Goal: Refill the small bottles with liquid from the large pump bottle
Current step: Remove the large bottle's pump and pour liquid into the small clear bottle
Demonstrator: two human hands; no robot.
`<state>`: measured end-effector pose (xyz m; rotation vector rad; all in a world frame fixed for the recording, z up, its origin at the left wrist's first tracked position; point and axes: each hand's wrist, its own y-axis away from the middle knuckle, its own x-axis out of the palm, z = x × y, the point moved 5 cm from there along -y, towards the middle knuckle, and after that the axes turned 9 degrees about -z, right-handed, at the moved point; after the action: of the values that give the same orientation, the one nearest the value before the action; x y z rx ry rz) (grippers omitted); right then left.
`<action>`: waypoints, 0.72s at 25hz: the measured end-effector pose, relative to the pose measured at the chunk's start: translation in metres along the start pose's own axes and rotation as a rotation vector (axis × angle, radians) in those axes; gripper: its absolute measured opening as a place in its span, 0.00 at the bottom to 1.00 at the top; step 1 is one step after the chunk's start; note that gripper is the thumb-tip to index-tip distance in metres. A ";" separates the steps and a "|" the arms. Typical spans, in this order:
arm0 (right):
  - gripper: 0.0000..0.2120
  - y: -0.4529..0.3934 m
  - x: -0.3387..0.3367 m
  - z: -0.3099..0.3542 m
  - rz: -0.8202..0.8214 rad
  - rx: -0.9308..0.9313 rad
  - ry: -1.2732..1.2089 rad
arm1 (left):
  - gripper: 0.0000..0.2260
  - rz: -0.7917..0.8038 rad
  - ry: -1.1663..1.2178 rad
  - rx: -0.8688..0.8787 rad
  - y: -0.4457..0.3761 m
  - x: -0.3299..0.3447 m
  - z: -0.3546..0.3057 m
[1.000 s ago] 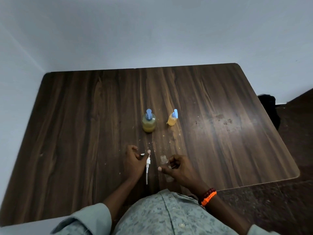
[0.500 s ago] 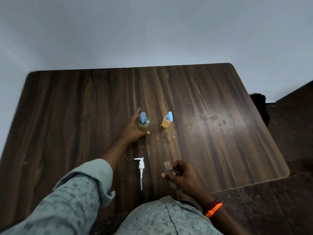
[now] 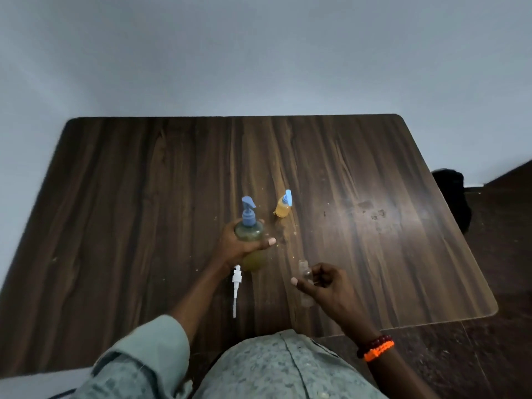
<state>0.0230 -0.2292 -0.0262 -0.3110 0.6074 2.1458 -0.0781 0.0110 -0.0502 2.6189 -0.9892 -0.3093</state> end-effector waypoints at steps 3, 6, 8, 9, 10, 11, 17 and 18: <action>0.20 -0.011 -0.002 0.015 0.076 0.002 -0.047 | 0.31 0.010 0.144 -0.048 0.043 0.021 0.004; 0.18 -0.018 -0.003 0.022 0.169 -0.005 -0.068 | 0.33 -0.036 0.221 -0.199 0.070 0.036 0.016; 0.17 -0.020 -0.006 0.023 0.200 -0.013 -0.075 | 0.29 0.066 0.288 -0.334 0.088 0.047 0.029; 0.18 -0.020 -0.008 0.022 0.203 -0.016 -0.081 | 0.27 0.080 0.306 -0.382 0.096 0.050 0.036; 0.20 -0.021 -0.012 0.023 0.205 -0.020 -0.085 | 0.27 0.081 0.312 -0.410 0.102 0.053 0.042; 0.22 -0.022 -0.016 0.023 0.207 -0.021 -0.085 | 0.27 0.078 0.310 -0.423 0.106 0.057 0.047; 0.16 -0.025 -0.026 0.012 0.266 -0.037 -0.039 | 0.25 0.064 0.375 -0.424 0.106 0.068 0.048; 0.16 -0.025 -0.027 0.012 0.280 -0.042 -0.036 | 0.25 0.083 0.395 -0.422 0.107 0.071 0.047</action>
<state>0.0587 -0.2287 -0.0124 -0.2191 0.6151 2.4293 -0.1048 -0.1223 -0.0605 2.1379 -0.7917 0.0238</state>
